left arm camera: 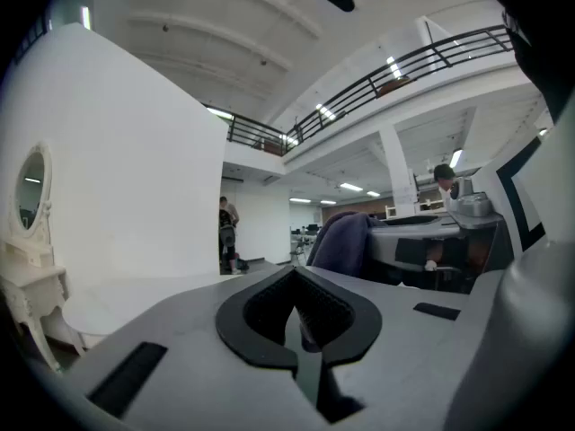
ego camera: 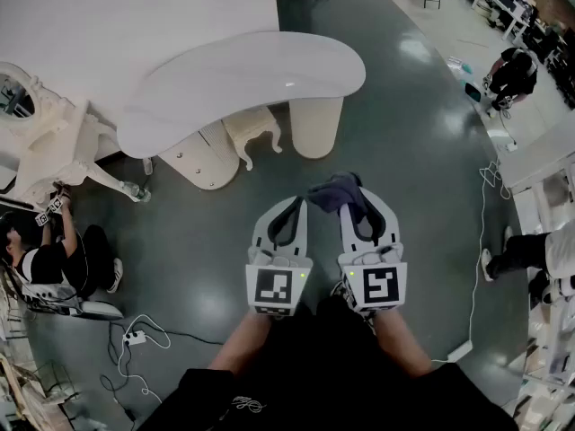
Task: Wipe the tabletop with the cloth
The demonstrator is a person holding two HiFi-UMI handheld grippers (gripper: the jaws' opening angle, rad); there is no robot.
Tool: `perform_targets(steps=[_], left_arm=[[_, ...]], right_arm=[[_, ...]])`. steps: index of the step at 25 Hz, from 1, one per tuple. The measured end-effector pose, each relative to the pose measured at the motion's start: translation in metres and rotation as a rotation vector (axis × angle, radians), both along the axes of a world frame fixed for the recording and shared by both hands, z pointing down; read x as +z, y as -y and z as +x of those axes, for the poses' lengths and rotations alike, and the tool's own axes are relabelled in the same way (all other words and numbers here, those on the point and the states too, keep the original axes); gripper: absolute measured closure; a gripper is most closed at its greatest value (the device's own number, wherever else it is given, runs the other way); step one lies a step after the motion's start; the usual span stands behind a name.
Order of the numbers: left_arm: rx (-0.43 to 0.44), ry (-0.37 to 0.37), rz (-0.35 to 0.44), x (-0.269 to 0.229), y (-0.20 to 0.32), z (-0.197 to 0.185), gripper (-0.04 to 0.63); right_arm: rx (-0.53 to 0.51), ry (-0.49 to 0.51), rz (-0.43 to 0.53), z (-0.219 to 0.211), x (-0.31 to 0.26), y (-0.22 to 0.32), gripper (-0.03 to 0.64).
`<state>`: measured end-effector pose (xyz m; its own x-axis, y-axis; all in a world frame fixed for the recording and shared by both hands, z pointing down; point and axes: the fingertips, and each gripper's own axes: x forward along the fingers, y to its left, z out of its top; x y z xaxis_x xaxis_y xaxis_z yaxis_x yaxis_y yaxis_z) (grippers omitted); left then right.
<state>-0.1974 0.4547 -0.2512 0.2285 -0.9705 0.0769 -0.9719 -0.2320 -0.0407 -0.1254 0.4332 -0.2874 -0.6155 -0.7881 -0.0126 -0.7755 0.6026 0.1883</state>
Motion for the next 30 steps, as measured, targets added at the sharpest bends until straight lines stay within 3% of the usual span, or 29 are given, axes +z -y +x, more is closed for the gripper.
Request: perform_targets(steps=[5, 13, 23, 30], left_arm=[[0.024, -0.013, -0.017, 0.009, -0.002, -0.014, 0.592], [0.064, -0.046, -0.064, 0.035, 0.026, -0.010, 0.592], [0.000, -0.025, -0.116, 0.048, 0.116, 0.013, 0.592], [-0.066, 0.014, -0.185, 0.065, 0.169, 0.010, 0.592]], right_arm=[[0.022, 0.012, -0.018, -0.013, 0.006, -0.002, 0.554], [0.091, -0.021, -0.082, 0.004, 0.029, 0.021, 0.554], [0.030, 0.027, -0.114, 0.028, 0.034, 0.135, 0.553], [-0.058, 0.064, -0.176, 0.018, 0.052, 0.204, 0.552]])
